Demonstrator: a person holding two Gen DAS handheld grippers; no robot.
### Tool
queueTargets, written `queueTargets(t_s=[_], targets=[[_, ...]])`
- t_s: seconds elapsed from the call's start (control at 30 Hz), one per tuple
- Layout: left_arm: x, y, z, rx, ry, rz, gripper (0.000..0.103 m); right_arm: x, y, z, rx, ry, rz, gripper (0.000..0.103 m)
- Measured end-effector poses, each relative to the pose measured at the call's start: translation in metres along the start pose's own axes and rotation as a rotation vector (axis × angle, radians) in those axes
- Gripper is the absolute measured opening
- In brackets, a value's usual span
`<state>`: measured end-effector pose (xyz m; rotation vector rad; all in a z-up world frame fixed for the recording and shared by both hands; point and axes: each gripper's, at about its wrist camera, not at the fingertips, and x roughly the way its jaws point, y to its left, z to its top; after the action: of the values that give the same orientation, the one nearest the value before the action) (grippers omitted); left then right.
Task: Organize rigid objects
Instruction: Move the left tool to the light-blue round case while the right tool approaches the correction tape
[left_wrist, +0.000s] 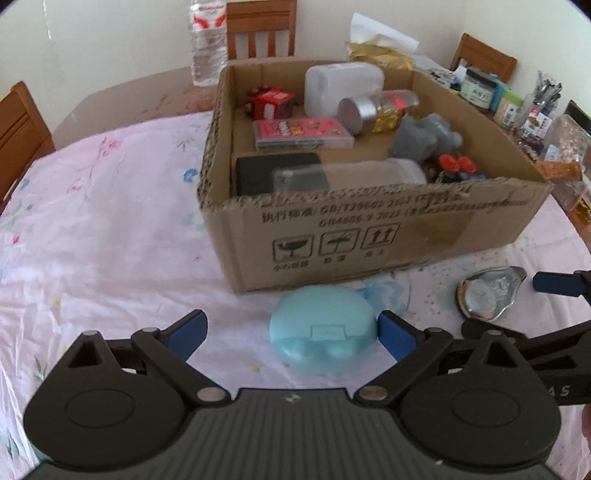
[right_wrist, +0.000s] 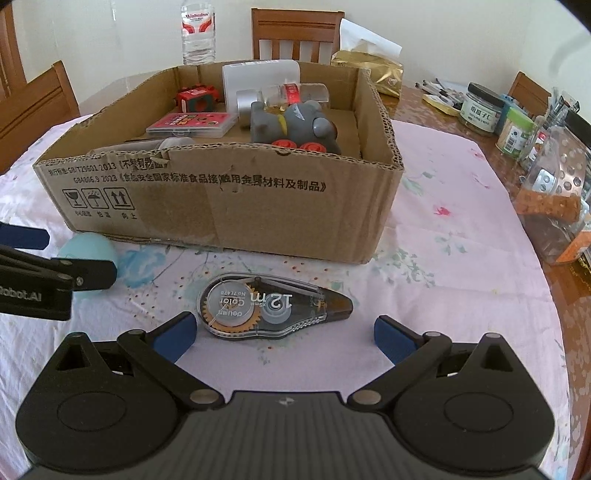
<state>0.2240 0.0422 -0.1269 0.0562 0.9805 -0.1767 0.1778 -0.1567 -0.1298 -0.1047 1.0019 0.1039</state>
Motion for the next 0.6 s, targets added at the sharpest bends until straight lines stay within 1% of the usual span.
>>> queueTargets(t_s=[0.13, 0.3, 0.43, 0.5, 0.6], targets=[[-0.005, 0.009, -0.010, -0.020, 0.021, 0.003, 0.098, 0.000, 0.000, -0.001, -0.003, -0.007, 0.002, 0.103], [-0.012, 0.022, -0.020, -0.042, 0.034, 0.042, 0.098, -0.001, 0.000, -0.001, -0.004, -0.009, 0.004, 0.103], [-0.014, 0.024, -0.023, -0.034, 0.038, 0.073, 0.098, -0.001, 0.000, -0.002, -0.003, -0.010, 0.003, 0.103], [-0.015, 0.022, -0.023, -0.046, 0.033, 0.065, 0.097, -0.001, 0.000, -0.002, -0.004, -0.012, 0.004, 0.103], [-0.017, 0.015, -0.019, -0.065, 0.017, 0.012, 0.094, -0.001, 0.000, -0.002, 0.000, -0.016, 0.000, 0.103]])
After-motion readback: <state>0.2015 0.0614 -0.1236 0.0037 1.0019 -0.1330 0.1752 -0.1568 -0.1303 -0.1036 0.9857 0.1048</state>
